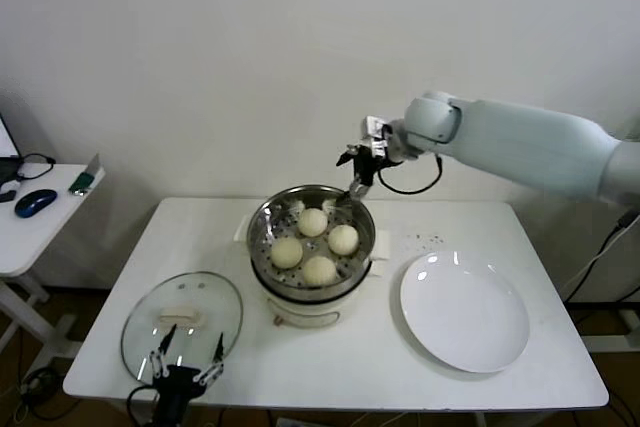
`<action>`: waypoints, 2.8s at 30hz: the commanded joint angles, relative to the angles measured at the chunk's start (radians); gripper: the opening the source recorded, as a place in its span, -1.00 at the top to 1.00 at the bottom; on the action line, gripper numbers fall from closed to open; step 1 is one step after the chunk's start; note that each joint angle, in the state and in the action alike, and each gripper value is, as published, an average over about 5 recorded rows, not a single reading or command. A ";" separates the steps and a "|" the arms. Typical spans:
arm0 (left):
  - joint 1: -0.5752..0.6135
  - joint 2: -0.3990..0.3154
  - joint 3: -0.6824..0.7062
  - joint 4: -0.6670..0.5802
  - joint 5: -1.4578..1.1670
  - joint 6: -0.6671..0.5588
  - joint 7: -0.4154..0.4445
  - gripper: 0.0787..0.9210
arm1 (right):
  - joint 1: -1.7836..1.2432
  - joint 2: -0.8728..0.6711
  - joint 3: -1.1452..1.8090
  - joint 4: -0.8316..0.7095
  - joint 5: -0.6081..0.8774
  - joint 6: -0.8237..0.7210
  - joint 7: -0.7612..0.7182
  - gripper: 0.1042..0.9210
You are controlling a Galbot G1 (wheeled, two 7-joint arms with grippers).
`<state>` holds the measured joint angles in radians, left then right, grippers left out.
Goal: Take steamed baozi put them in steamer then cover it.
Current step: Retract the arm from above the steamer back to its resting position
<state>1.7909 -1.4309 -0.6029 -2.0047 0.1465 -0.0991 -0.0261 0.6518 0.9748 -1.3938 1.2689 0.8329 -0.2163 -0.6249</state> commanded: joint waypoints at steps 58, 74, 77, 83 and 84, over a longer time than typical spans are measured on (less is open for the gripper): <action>-0.215 0.046 -0.090 0.269 1.330 0.088 -0.089 -0.77 | -2.037 0.090 2.060 0.492 -0.313 0.112 0.507 -0.76; -0.324 0.071 -0.072 0.379 1.324 0.077 -0.119 -0.77 | -2.063 0.112 2.080 0.487 -0.342 0.133 0.491 -0.76; -0.344 0.074 -0.070 0.394 1.316 0.076 -0.131 -0.77 | -2.071 0.113 2.088 0.484 -0.351 0.142 0.477 -0.76; -0.384 0.082 -0.072 0.426 1.295 0.080 -0.150 -0.77 | -2.081 0.119 2.093 0.478 -0.368 0.152 0.456 -0.76; -0.390 0.084 -0.071 0.432 1.293 0.081 -0.152 -0.77 | -2.081 0.120 2.093 0.477 -0.370 0.153 0.454 -0.76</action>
<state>1.4673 -1.3578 -0.6760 -1.6369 1.4472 -0.0193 -0.1592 -1.4122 1.0878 0.6877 1.7505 0.4797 -0.0717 -0.1530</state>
